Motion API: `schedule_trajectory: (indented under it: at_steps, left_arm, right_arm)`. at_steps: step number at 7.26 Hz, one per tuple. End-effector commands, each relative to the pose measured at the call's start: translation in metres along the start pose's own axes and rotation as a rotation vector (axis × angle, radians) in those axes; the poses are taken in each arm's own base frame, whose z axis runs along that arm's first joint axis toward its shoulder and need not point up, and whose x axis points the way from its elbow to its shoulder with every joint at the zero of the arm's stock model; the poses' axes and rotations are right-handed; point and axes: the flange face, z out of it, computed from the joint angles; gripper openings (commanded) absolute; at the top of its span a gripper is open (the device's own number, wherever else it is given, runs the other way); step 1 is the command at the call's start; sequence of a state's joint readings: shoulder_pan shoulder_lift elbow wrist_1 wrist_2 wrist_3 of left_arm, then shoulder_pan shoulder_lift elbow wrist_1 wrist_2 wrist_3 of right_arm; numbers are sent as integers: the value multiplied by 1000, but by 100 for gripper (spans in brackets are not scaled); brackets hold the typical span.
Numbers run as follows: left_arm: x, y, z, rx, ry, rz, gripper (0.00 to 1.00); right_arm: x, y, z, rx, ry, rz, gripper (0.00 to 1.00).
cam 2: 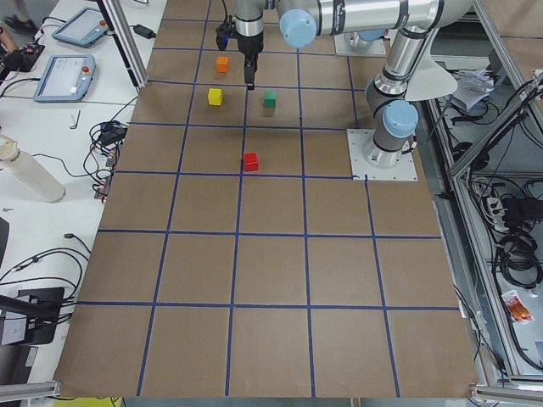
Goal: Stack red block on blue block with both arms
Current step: 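Move the left gripper down over the red cube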
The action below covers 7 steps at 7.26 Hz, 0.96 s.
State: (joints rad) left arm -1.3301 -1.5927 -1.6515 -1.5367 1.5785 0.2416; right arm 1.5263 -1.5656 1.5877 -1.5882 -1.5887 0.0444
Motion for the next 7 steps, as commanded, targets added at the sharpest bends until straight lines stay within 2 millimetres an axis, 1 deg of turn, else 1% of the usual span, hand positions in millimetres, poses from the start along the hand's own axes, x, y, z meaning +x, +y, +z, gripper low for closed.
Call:
schedule_trajectory:
  at_steps: [1, 2, 3, 4, 5, 7]
  left_arm:
    - [-76, 7, 64, -83, 40, -126, 100]
    - [-80, 0, 94, -52, 31, -130, 100]
    - [-83, -10, 135, -1, 15, -132, 100]
    - [-84, -14, 169, 23, 5, -140, 100]
    - [-84, -17, 189, 25, 14, -145, 100]
    - [-86, -26, 214, 16, 19, -151, 100]
  right_arm:
    - [1, 0, 1, -1, 1, 0, 100]
    - [2, 0, 0, 2, 0, 0, 100]
    - [2, 0, 0, 0, 0, 0, 100]
    - [2, 0, 0, 0, 2, -2, 100]
    - [2, 0, 0, 0, 2, -2, 100]
    - [2, 0, 1, -2, 1, -2, 100]
